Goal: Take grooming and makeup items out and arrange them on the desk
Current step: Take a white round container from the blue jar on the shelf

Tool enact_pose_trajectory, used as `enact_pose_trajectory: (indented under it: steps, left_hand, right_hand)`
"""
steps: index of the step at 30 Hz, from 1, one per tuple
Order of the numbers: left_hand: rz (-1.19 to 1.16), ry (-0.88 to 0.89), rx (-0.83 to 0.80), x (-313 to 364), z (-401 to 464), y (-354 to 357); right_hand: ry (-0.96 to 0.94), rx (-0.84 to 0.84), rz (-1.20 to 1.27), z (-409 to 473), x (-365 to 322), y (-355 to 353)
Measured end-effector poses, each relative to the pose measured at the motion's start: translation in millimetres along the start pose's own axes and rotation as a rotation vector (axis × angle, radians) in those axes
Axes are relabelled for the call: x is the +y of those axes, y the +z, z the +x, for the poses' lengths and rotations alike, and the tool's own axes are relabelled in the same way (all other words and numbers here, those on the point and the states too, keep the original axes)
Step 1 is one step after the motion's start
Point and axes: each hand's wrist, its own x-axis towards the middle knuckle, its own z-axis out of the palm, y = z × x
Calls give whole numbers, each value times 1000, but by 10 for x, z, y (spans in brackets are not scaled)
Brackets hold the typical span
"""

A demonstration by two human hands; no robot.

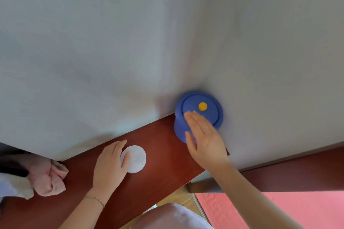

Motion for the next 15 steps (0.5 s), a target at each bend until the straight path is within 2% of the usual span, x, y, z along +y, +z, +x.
enact_pose_trajectory:
  steps: [3,7,15]
  left_hand:
    - [128,88,-1,-54,-67,-181]
    - [179,98,40,-180,-218,-394]
    - [189,-41,134,-606,-784,-768]
  right_hand:
    - [-77,-175,48,-113,-240,135]
    - [-212,-377,39,-208,-530,377]
    - [-443,-486,83,-152,-1123,669]
